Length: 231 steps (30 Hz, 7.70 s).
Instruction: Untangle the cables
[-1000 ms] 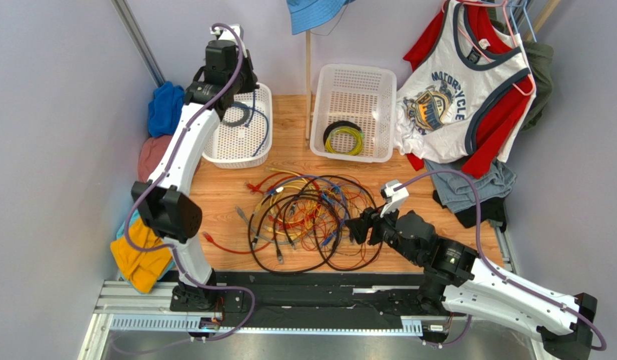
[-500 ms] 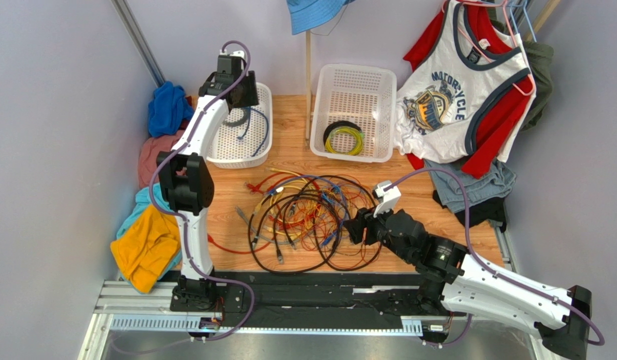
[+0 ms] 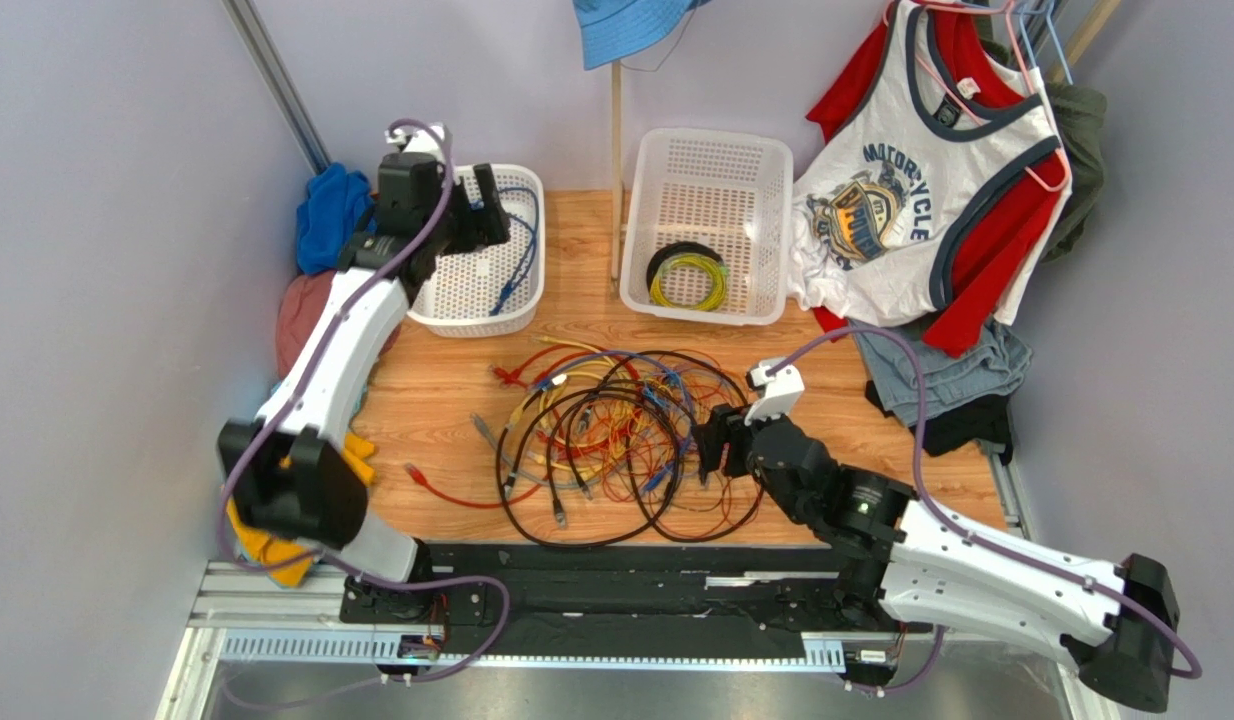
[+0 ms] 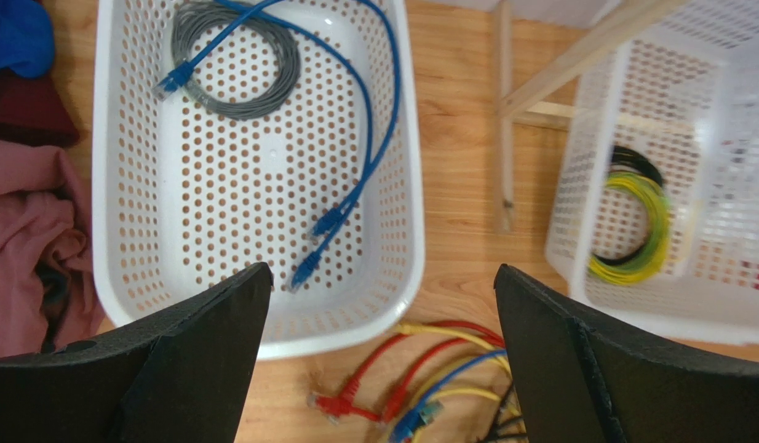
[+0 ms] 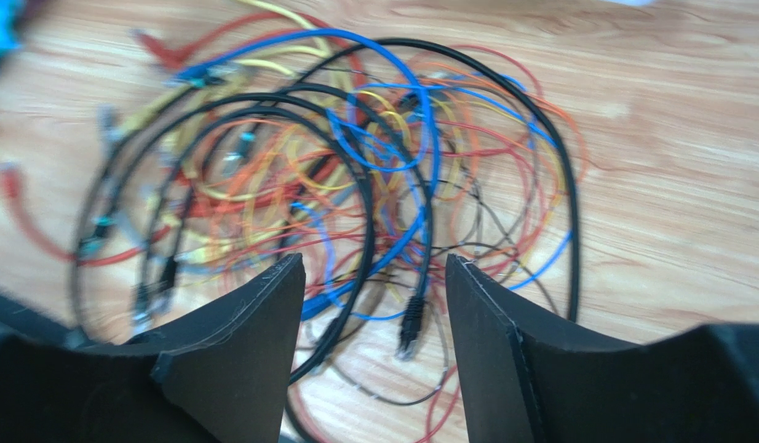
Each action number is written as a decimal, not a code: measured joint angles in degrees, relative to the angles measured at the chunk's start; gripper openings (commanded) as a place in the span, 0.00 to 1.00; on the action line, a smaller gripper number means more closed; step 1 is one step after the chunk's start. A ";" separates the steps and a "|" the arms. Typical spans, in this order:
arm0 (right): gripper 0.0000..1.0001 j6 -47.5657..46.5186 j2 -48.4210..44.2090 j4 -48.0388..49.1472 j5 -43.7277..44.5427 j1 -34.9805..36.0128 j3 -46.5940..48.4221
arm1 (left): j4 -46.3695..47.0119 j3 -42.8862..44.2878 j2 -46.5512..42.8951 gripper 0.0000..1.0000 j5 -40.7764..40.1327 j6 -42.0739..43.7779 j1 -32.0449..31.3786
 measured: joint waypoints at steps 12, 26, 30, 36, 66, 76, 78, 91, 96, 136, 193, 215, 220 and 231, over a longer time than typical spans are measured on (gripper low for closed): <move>0.42 3.26 26.14 3.80 -2.69 -9.75 8.59 | 10.10 -34.86 -32.52 0.99 -1.40 -12.79 -20.20; 0.52 0.17 37.55 9.31 -11.56 -9.75 16.48 | 6.75 -45.24 -42.05 0.99 -3.04 -20.83 -22.12; 0.47 -1.11 44.35 8.48 -10.51 -9.73 21.42 | 6.69 -45.86 -42.07 0.99 -3.04 -21.07 -22.12; 0.16 -1.66 50.80 5.03 -7.19 -9.75 25.33 | 6.25 -45.90 -42.07 0.99 -3.28 -21.14 -22.12; 0.00 -8.87 15.37 -20.02 -14.10 -4.59 61.09 | 53.53 -59.65 -29.70 0.99 21.07 -30.86 -22.14; 0.00 -8.09 11.96 -22.01 -14.91 -4.59 51.17 | 65.00 -58.47 -37.79 0.99 26.64 -31.74 -22.16; 0.00 -7.61 11.34 -21.51 -15.30 -4.59 48.37 | 64.98 -57.29 -39.04 0.99 27.30 -31.39 -22.16; 0.00 -4.68 11.02 -18.97 -19.78 -4.59 38.66 | 65.24 -51.65 -34.29 0.99 31.56 -28.26 -26.67; 0.00 -3.93 10.84 -17.38 -22.08 -4.59 38.66 | 64.98 -49.37 -27.67 0.99 32.89 -25.40 -30.86; 0.65 1.29 -5.01 -15.19 -14.91 -4.59 22.32 | 16.26 -12.46 -16.52 0.00 7.39 -13.35 -17.68; 0.54 7.28 -3.72 -9.55 -11.58 -4.59 2.67 | 9.75 -36.92 -12.00 0.87 -8.70 -22.40 -44.98; 0.52 8.41 -6.21 -12.70 -9.97 -4.59 2.08 | 13.22 -37.79 -1.79 0.00 -10.64 -23.06 -44.94; 0.52 8.41 -6.21 -12.63 -9.84 -4.59 2.08 | 7.69 -36.39 -15.34 0.00 -15.13 -20.17 -44.94; 0.51 8.15 -5.97 -12.48 -10.14 -4.59 2.10 | 1.07 -15.63 -34.45 0.00 -19.08 -9.57 -44.94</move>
